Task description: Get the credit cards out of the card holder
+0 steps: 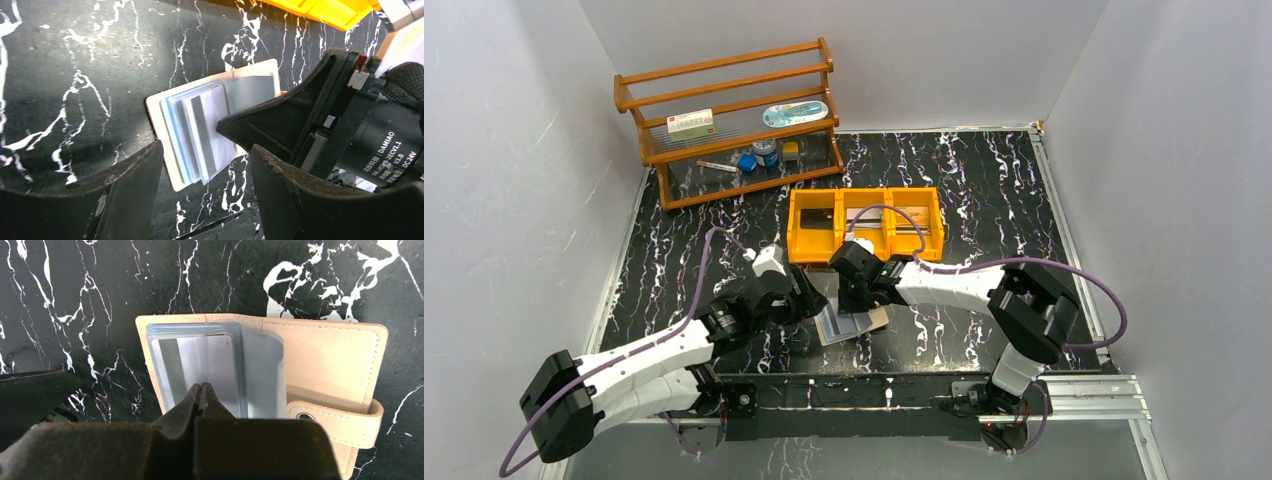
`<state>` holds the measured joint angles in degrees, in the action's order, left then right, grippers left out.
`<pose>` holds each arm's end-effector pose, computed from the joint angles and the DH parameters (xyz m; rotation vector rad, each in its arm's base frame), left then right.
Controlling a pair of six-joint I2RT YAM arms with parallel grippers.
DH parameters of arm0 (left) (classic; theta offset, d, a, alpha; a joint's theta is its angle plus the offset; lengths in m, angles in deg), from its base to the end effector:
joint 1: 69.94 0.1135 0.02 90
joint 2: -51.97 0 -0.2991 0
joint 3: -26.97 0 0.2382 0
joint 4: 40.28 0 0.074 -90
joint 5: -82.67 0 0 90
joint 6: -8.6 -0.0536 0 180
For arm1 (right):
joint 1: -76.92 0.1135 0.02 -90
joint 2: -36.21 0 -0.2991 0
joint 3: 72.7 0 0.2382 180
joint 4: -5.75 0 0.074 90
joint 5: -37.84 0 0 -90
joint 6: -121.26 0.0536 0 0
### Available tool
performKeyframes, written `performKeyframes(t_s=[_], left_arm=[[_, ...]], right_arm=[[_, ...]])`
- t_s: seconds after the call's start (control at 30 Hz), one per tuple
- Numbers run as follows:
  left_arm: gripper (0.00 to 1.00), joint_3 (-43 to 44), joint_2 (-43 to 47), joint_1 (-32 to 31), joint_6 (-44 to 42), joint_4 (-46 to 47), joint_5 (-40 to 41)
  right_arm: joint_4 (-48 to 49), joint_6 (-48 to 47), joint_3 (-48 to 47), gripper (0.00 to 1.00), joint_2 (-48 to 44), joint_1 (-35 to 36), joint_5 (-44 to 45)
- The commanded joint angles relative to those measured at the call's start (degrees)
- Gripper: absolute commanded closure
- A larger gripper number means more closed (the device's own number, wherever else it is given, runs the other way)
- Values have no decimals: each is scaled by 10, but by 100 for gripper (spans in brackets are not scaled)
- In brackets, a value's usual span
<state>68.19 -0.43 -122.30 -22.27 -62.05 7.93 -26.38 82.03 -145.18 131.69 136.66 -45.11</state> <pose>0.1191 -0.1313 0.2359 -0.2953 2.2283 -0.8381 0.1773 0.2908 0.2138 -0.1553 2.6315 0.5876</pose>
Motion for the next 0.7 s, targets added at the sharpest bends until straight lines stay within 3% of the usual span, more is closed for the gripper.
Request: performKeyframes(t_s=[0.0,0.67], left_arm=[[37,-4,-32,-1,-8,70,-31],[36,-60,-115,4,31,248,-75]], right_arm=[[48,15,24,100,-35,-14,-30],[74,20,59,100,-55,-38,-57]])
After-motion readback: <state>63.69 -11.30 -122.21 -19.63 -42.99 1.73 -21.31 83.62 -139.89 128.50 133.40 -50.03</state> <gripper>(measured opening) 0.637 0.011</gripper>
